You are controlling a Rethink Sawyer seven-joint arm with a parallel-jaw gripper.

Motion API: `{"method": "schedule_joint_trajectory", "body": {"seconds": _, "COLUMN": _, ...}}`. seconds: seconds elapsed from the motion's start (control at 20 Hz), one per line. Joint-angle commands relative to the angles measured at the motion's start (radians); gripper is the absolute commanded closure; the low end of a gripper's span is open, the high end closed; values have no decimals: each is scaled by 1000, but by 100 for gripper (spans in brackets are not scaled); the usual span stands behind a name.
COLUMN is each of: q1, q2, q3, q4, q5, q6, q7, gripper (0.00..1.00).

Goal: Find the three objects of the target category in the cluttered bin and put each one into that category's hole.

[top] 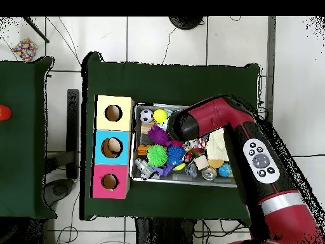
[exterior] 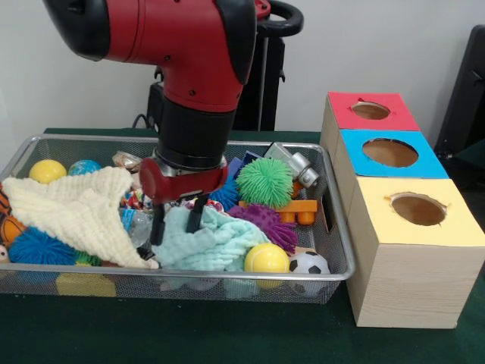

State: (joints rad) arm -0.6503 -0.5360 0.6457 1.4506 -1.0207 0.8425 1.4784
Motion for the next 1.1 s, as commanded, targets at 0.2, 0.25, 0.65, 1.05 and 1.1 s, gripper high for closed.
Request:
{"method": "schedule_joint_trajectory", "body": {"seconds": 0.2, "q1": 17, "q2": 63, "q3": -144, "q4": -126, "q5": -81, "q6": 161, "q7": -224, "gripper": 0}}
{"method": "schedule_joint_trajectory", "body": {"seconds": 0.25, "q1": 19, "q2": 63, "q3": -149, "q4": -131, "q5": -83, "q6": 158, "q7": -222, "gripper": 0}}
{"method": "schedule_joint_trajectory", "body": {"seconds": 0.65, "q1": 27, "q2": 90, "q3": -188, "q4": -175, "q5": -65, "q6": 185, "q7": -223, "gripper": 0}}
{"method": "schedule_joint_trajectory", "body": {"seconds": 1.05, "q1": 33, "q2": 115, "q3": -213, "q4": -183, "q5": -54, "q6": 177, "q7": -223, "gripper": 0}}
{"method": "schedule_joint_trajectory", "body": {"seconds": 1.1, "q1": 35, "q2": 115, "q3": -216, "q4": -180, "q5": -60, "q6": 161, "q7": -215, "gripper": 0}}
